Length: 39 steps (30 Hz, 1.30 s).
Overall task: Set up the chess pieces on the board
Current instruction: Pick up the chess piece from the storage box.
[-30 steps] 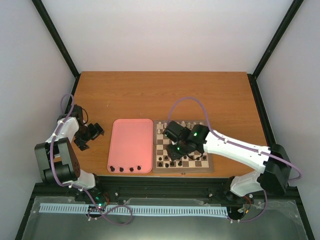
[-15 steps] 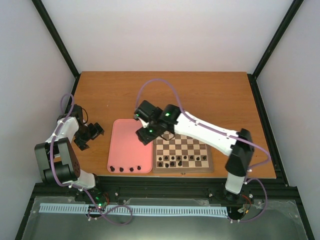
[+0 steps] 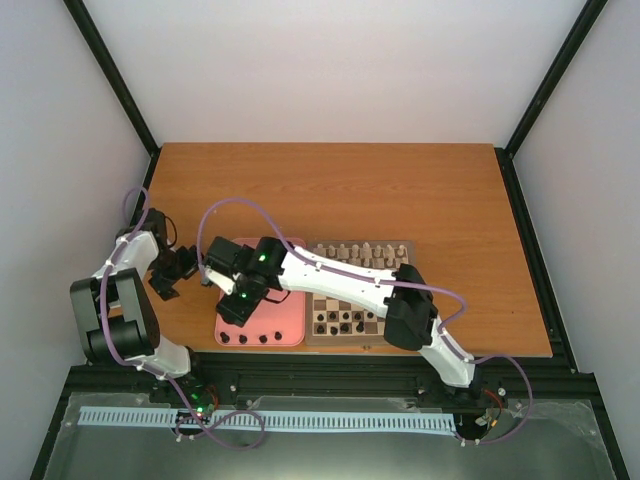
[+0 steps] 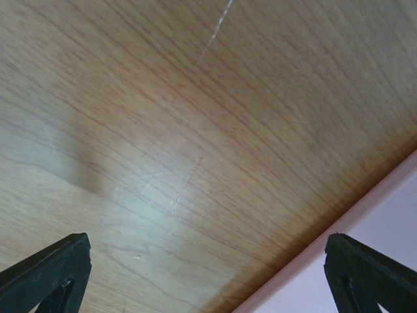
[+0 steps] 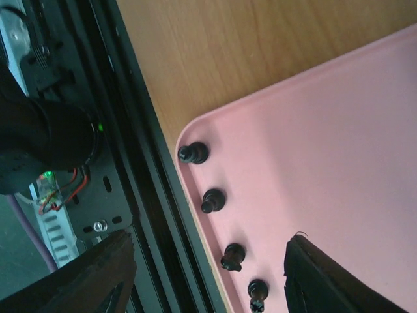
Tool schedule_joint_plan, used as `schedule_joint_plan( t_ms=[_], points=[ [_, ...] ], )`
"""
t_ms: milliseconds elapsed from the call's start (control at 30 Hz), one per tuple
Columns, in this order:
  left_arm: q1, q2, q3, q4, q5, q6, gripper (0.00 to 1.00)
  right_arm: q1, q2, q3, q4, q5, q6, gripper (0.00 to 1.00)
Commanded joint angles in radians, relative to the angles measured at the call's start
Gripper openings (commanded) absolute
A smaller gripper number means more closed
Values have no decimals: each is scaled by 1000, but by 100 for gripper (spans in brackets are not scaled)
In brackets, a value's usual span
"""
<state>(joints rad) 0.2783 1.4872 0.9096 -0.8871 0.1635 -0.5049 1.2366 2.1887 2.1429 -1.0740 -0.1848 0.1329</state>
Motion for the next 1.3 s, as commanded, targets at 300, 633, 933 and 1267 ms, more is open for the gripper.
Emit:
schedule_joint_plan(
  t_ms=[300,633,933,1267],
  points=[
    [-5,57,31,27,11,-34,100,36,88,-35,64,-98,-50,63],
    [-5,44,23,24,3,-28,100,40,223,104,69,-147,-74,63],
    [-5,42,7,32,8,-30,100,41,320,189,61,-148,-71,59],
    [-5,43,4,40,13,-32,100,40,337,197,56,-114,-71,49]
  ],
)
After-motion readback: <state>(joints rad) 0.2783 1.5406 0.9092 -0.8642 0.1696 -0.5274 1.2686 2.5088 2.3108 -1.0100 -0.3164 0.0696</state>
